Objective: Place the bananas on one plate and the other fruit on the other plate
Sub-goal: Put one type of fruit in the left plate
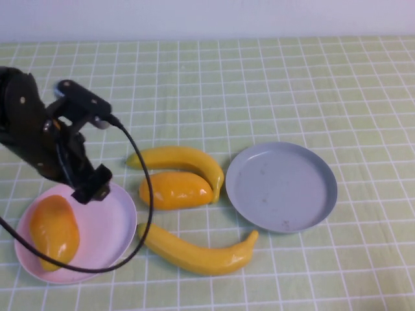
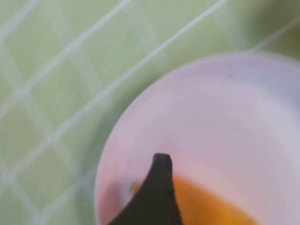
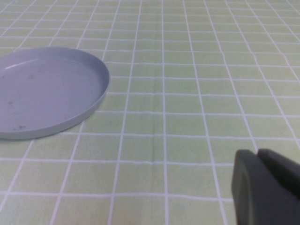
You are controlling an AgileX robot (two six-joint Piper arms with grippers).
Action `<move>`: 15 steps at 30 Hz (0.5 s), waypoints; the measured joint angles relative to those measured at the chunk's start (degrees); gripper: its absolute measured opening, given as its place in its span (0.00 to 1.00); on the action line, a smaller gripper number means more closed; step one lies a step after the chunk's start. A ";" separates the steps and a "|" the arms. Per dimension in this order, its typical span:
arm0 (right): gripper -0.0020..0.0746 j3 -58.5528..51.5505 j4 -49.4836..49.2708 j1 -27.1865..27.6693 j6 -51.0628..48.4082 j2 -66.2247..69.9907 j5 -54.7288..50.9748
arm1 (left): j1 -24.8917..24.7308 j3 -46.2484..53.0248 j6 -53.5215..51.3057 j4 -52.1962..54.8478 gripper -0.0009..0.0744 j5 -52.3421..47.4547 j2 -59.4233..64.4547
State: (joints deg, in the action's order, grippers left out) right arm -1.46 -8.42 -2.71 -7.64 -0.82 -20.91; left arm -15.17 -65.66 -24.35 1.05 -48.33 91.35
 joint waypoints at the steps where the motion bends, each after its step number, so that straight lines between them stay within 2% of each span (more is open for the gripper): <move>1: 0.01 0.00 0.00 0.00 0.00 0.00 0.00 | -1.29 -0.80 -5.45 -1.91 0.85 -0.11 -0.21; 4: 0.01 0.00 0.00 0.00 0.00 0.00 0.00 | -5.58 -2.88 -16.61 -5.67 0.83 0.06 -0.34; 7: 0.01 0.00 0.00 0.00 0.00 0.00 0.00 | -8.94 -5.39 -21.09 -6.80 0.81 0.48 0.33; 15: 0.01 0.00 0.00 0.00 0.00 0.00 0.00 | -12.05 -13.09 -33.16 -7.58 0.80 -4.01 9.64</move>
State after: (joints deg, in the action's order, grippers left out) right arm -1.46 -8.42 -2.71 -7.64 -0.82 -20.91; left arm -27.22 -78.74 -57.52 -6.53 -52.34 100.99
